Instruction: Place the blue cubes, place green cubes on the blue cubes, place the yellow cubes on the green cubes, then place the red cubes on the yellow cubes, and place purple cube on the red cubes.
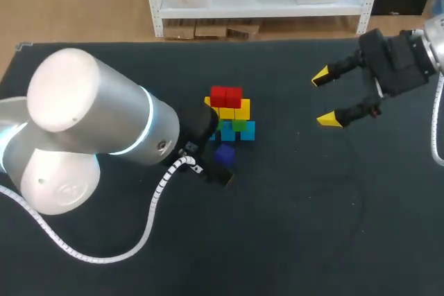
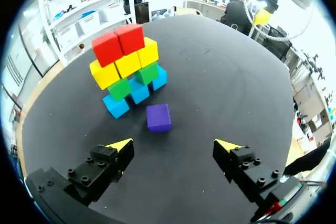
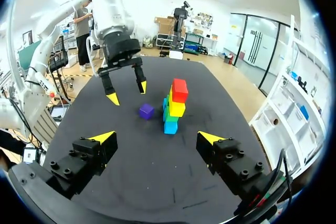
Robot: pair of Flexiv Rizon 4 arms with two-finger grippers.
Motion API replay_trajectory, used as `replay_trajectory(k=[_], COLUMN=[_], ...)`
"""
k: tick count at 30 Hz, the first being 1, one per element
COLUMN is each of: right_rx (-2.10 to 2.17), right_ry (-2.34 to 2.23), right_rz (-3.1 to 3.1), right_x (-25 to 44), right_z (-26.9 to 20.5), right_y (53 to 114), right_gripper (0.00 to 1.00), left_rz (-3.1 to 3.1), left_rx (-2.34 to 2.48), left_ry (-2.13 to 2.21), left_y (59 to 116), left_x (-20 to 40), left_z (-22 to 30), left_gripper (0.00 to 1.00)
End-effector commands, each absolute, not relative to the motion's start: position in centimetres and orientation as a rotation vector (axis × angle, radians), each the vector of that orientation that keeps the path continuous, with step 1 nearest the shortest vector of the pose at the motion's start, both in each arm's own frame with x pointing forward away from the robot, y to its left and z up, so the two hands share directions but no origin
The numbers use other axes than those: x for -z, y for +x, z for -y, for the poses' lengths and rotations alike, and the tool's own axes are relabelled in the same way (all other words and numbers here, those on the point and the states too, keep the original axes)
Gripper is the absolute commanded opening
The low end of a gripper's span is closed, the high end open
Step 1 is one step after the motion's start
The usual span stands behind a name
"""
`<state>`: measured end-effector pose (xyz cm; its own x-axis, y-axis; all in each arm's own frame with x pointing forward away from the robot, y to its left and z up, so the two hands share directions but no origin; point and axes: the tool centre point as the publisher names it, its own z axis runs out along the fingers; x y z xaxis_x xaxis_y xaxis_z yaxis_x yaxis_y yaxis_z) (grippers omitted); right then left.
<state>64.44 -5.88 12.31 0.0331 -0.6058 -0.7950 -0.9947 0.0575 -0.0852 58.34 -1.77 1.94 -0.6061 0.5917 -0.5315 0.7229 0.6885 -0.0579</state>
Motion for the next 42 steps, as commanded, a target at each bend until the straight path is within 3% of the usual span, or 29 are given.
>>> replay_trajectory(k=[1, 35, 36, 40, 41, 42], right_rx=[-0.722, -0.722, -0.722, -0.722, -0.722, -0.722], right_ry=[-1.626, -1.626, -1.626, -1.626, -1.626, -1.626], right_rz=[-1.648, -1.648, -1.648, -1.648, -1.648, -1.648], right_x=[-12.2, -12.2, -12.2, -12.2, -12.2, -12.2], right_z=[5.9, 5.9, 5.9, 5.9, 5.9, 5.9], right_y=[64.5, 64.5, 64.5, 64.5, 64.5, 64.5], right_gripper=[1.00, 1.00, 1.00, 1.00, 1.00, 1.00], left_rz=[-2.416, -2.397, -2.394, -2.394, -2.394, -2.394], left_rx=[0.387, 0.435, 0.432, 0.434, 0.435, 0.437], left_ry=[0.987, 0.925, 0.927, 0.925, 0.924, 0.923], left_y=[58.9, 62.2, 62.2, 62.2, 62.2, 62.2], left_x=[-0.4, 0.7, 0.6, 0.8, 0.8, 0.8], left_z=[2.1, 3.7, 3.7, 3.7, 3.7, 3.7], left_gripper=[1.00, 1.00, 0.98, 0.57, 0.53, 0.56])
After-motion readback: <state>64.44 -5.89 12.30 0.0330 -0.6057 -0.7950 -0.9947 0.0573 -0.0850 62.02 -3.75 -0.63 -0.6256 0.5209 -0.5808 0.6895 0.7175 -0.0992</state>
